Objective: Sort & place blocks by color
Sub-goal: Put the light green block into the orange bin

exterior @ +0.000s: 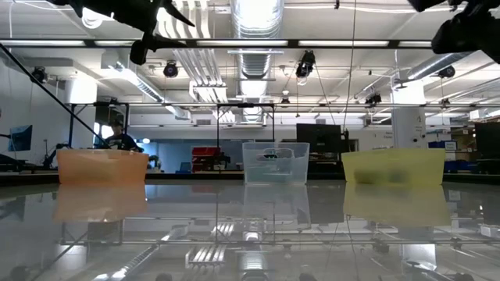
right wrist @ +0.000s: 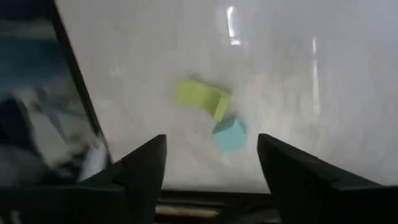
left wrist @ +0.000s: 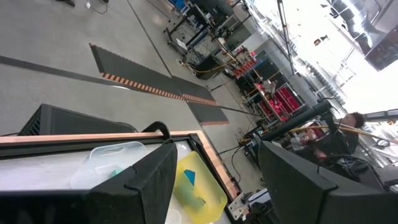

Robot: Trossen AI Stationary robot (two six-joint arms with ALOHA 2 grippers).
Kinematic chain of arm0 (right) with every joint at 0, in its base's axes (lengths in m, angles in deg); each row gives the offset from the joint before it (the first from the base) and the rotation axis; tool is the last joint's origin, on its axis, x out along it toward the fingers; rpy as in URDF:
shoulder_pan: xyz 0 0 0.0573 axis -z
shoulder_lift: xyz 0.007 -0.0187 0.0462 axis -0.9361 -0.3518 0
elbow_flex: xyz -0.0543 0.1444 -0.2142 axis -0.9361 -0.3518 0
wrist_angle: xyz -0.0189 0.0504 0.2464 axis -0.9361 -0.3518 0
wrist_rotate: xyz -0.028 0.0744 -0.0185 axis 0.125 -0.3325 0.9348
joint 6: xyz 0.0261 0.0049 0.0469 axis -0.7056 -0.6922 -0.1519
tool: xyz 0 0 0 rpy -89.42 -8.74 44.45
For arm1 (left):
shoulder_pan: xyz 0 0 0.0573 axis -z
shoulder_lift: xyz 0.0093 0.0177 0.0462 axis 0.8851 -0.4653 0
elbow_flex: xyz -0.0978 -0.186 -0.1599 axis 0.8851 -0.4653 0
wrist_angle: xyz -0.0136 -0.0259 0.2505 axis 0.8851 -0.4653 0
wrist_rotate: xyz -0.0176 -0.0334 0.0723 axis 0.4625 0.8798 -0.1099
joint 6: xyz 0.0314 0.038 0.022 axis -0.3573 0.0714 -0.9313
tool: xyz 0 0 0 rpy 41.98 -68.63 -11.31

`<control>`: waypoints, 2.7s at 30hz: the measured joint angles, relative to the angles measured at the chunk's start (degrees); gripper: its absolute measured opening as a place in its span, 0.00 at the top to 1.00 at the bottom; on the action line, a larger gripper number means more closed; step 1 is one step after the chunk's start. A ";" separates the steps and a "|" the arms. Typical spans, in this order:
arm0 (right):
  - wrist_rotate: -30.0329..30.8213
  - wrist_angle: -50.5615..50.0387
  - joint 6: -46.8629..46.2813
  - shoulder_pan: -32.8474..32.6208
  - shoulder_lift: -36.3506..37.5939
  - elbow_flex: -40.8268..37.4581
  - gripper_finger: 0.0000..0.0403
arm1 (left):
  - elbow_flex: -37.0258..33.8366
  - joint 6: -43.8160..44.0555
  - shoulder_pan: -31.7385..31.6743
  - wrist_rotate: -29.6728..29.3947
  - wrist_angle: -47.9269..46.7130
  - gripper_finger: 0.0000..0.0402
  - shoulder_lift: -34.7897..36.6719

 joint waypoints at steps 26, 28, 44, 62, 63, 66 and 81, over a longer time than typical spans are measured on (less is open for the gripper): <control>4.33 17.32 35.80 -10.13 -9.39 -11.58 0.36 | -0.35 -1.40 -0.02 0.00 -0.01 0.48 -0.15; 4.31 17.48 37.49 -10.45 -11.47 -11.70 0.36 | -0.37 -1.40 -0.02 0.02 -0.02 0.48 -0.15; 3.74 25.88 38.93 -12.36 -15.04 -18.91 0.40 | -0.60 -1.45 -0.07 0.00 0.00 0.48 -0.26; 7.48 28.21 41.47 -11.71 -18.83 -19.71 0.69 | -0.51 -1.40 -0.13 -0.02 0.19 0.48 -0.26; 7.44 28.07 41.24 -11.59 -18.53 -19.71 0.69 | -0.44 -1.41 -0.13 -0.02 0.19 0.48 -0.26; 7.27 27.88 40.29 -11.33 -17.60 -19.68 0.69 | -0.24 -1.42 -0.13 -0.02 0.37 0.48 -0.24; 20.50 26.38 25.23 -7.12 -2.91 -16.82 0.69 | -0.20 -1.39 -0.13 -0.02 0.26 0.48 -0.24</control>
